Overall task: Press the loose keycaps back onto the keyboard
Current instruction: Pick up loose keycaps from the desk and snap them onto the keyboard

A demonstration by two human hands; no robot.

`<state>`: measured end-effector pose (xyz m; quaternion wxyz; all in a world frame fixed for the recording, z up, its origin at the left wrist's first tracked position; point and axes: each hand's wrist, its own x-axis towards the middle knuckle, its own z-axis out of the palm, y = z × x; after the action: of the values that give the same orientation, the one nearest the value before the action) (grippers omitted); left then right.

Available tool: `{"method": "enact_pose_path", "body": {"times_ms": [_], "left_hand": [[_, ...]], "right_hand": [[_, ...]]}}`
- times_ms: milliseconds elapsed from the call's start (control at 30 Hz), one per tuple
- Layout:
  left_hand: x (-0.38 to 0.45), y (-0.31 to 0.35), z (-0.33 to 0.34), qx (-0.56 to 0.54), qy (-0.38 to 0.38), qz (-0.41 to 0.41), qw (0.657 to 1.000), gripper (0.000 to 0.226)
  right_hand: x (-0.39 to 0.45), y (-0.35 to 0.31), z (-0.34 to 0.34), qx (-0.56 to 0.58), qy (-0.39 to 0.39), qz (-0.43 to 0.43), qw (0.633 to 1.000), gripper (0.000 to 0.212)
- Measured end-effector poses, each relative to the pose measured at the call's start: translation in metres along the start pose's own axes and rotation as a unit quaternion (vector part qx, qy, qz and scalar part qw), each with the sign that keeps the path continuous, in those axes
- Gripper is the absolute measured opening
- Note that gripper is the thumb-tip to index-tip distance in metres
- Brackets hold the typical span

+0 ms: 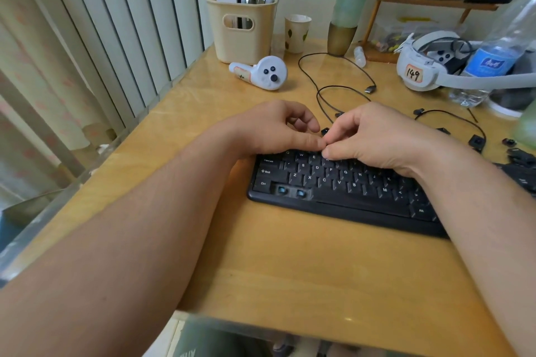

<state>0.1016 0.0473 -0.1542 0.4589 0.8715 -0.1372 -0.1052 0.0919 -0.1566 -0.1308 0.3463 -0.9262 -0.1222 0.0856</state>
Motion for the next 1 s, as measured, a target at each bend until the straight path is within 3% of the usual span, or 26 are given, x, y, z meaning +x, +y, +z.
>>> {"method": "enact_pose_path", "body": {"times_ms": [167, 500, 900, 1000], "left_hand": [[0.002, -0.001, 0.001, 0.019, -0.008, -0.005, 1.0, 0.038], [0.004, -0.001, 0.0, -0.034, -0.031, -0.03, 0.999, 0.032], [0.008, 0.001, 0.005, -0.044, 0.002, -0.044, 0.998, 0.034], [0.007, 0.001, 0.002, -0.084, 0.017, -0.052, 0.995, 0.025]], "right_hand": [[-0.004, 0.0, -0.005, -0.009, -0.031, -0.011, 0.999, 0.008], [0.007, 0.0, 0.001, 0.02, 0.005, 0.023, 1.0, 0.015], [0.012, -0.003, 0.002, 0.011, 0.016, 0.06, 0.998, 0.015], [0.011, -0.004, -0.002, 0.049, 0.011, 0.065, 0.997, 0.016]]}}
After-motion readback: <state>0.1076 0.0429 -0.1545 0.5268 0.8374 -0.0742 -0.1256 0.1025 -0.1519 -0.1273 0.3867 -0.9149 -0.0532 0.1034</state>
